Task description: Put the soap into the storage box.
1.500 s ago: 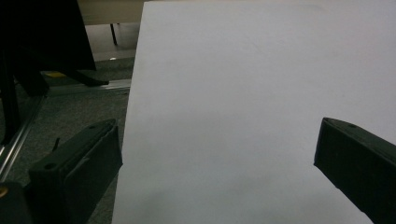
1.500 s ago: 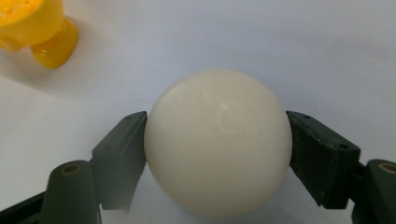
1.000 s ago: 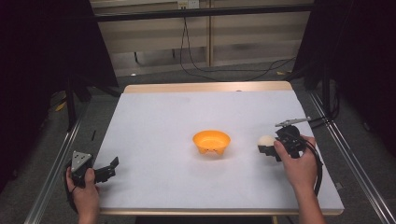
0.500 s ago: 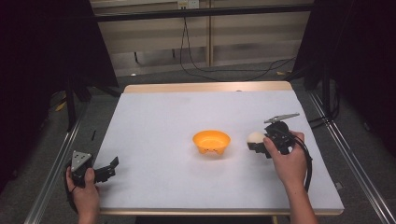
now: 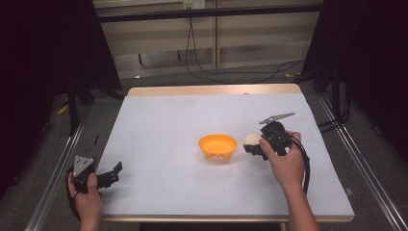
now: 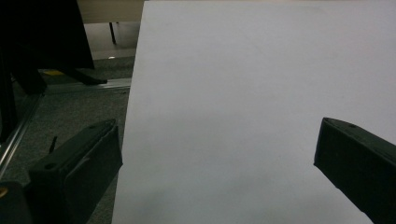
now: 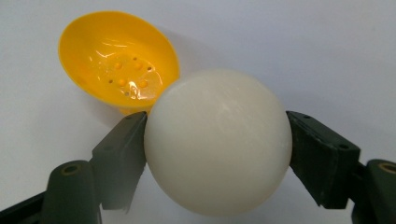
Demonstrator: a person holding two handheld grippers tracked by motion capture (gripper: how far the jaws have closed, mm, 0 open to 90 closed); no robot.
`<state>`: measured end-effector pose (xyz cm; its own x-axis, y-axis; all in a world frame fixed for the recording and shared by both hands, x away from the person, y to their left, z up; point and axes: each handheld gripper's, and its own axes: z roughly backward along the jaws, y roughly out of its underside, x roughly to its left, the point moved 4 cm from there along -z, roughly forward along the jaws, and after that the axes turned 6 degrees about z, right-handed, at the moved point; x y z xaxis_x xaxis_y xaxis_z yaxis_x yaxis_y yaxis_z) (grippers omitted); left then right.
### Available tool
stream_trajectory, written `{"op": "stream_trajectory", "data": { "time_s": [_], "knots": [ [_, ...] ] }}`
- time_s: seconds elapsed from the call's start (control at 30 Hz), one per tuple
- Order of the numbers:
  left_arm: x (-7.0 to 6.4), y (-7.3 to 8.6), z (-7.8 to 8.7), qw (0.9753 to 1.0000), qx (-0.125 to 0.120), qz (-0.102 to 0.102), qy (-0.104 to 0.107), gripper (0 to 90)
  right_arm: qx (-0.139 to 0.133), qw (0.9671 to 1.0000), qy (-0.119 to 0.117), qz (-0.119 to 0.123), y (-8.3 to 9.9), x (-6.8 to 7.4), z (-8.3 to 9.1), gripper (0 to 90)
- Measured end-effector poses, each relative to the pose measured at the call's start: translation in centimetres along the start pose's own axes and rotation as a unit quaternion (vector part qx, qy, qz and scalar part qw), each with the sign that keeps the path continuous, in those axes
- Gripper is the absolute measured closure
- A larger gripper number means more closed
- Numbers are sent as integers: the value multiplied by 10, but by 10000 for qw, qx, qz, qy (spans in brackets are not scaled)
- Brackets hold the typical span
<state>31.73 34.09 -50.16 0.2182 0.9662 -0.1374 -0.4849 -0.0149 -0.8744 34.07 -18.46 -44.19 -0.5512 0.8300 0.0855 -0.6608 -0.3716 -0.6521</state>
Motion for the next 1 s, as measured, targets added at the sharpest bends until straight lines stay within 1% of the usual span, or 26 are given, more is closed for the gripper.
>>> {"op": "stream_trajectory", "data": {
  "time_s": [0.27, 0.33, 0.53, 0.63, 1.0],
  "knots": [
    [0, 0, 0, 10000, 4, -3, 1, 8, 4, 9999, -5, 102, -12, 6, 0, 246],
    [0, 0, 0, 10000, 5, -2, 2, 8, 48, 9999, -6, 118, -14, 8, -1, 246],
    [0, 0, 0, 10000, 7, 12, 4, 8, 58, 9998, -44, 169, -21, 12, -6, 246],
    [0, 0, 0, 10000, 13, 2, 3, 8, 35, 9998, -93, 199, -25, 15, -8, 246],
    [1, 0, 0, 10000, 17, 3, -11, 8, -6, 9993, -157, 335, -40, 26, -14, 246]
  ]
}}
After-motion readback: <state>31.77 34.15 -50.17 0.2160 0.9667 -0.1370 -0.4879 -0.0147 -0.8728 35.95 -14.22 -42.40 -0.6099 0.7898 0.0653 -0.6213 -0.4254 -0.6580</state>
